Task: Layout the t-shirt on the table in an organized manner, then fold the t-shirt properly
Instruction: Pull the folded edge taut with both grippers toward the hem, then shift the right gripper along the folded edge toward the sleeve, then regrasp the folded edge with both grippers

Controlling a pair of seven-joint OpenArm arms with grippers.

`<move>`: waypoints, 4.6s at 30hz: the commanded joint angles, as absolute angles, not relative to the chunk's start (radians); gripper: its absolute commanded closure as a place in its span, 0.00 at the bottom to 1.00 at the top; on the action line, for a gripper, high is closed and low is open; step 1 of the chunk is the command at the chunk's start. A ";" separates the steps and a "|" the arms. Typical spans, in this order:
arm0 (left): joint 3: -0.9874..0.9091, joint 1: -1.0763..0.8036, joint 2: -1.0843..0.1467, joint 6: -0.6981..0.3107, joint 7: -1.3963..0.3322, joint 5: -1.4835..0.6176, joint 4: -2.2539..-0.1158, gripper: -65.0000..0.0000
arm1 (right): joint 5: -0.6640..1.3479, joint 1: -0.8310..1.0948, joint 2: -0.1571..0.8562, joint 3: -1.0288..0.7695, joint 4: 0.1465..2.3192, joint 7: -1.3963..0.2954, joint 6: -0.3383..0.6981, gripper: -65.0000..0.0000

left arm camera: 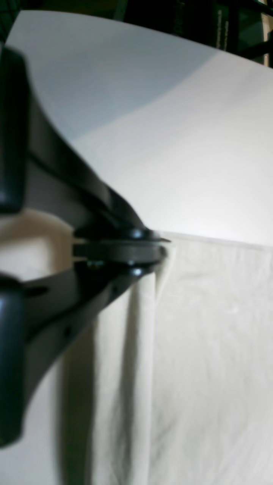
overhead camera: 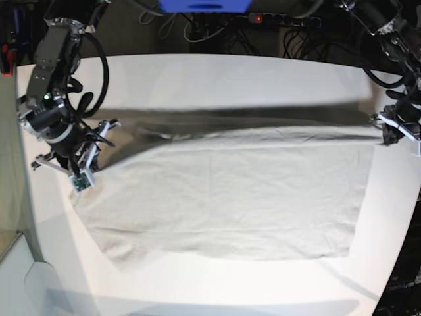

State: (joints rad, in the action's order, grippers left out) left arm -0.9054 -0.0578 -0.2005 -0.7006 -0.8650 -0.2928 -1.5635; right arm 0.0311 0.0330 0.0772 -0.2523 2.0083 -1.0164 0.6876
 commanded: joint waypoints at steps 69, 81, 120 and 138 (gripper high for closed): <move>-0.908 -0.036 -0.200 -0.698 -0.837 -0.308 -1.518 1.00 | 0.042 0.599 -0.097 -0.504 2.031 -0.476 0.698 0.98; -0.908 -0.038 -0.209 -0.698 -0.837 -0.311 -1.518 1.00 | 0.042 0.728 -0.127 -0.325 2.034 -0.332 0.698 0.98; -0.909 0.044 -0.206 -0.698 -0.826 -0.308 -1.434 1.00 | 0.033 0.088 0.038 -0.314 1.948 -0.697 0.698 0.98; -0.908 0.113 -0.211 -0.698 -0.828 -0.305 -1.432 1.00 | 0.033 0.081 0.038 -0.312 1.837 -0.694 0.698 0.98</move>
